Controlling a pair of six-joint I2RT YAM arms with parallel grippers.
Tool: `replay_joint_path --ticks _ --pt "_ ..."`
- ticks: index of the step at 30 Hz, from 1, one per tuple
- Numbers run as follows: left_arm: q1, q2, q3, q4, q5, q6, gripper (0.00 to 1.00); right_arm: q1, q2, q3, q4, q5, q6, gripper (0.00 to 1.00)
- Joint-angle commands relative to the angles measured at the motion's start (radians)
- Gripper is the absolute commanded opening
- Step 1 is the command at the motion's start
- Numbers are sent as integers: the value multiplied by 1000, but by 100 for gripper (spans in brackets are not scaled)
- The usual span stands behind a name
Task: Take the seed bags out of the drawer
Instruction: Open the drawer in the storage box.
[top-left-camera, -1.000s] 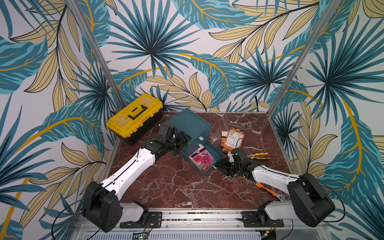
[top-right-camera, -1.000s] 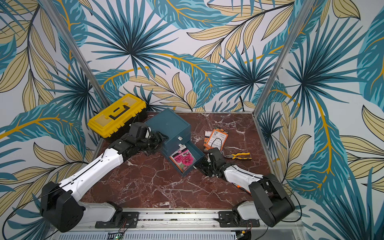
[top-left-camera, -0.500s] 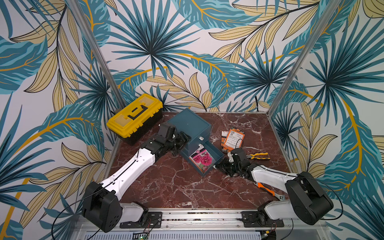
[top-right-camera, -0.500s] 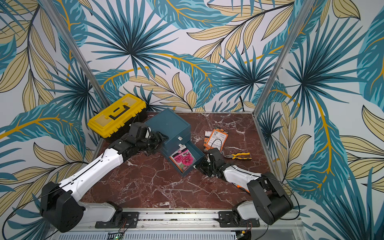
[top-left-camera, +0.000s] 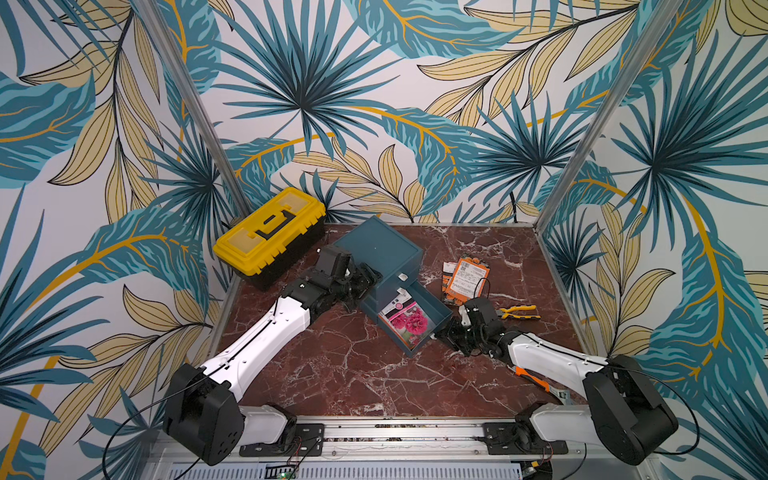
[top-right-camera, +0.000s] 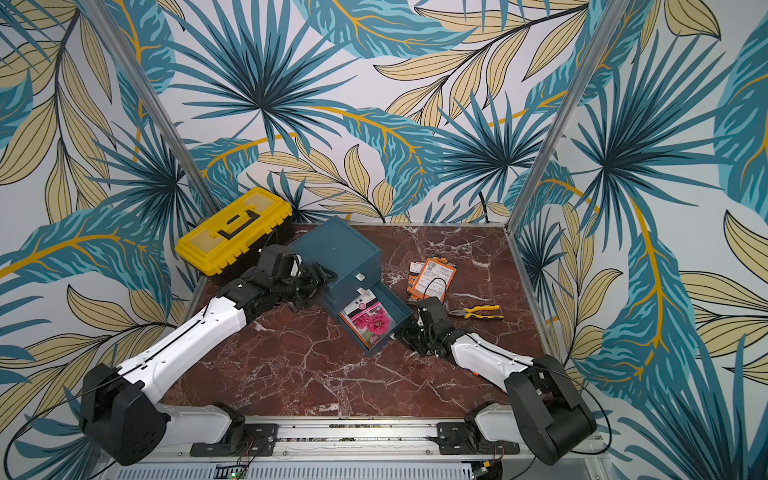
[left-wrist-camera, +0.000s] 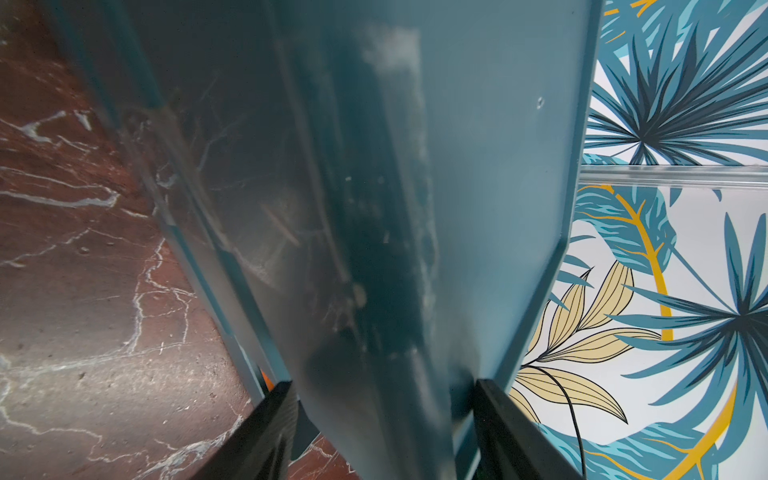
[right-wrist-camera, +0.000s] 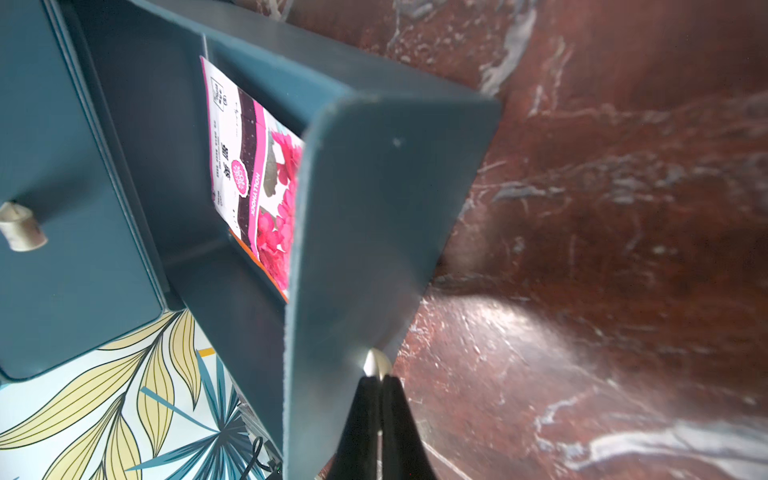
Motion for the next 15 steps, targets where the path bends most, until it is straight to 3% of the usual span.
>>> replay_joint_path --ticks 1,8,11,15 --pt "1 -18 -43 -38 -13 3 71 -5 -19 -28 -47 13 -24 0" --pt "0 -25 -47 -41 -16 1 71 -11 -4 -17 -58 7 -49 0" --pt "0 -26 -49 -41 -16 1 71 -11 -9 -2 -81 12 -67 26" --pt "0 -25 -52 -35 -18 -2 71 -11 -62 16 -165 56 -106 46"
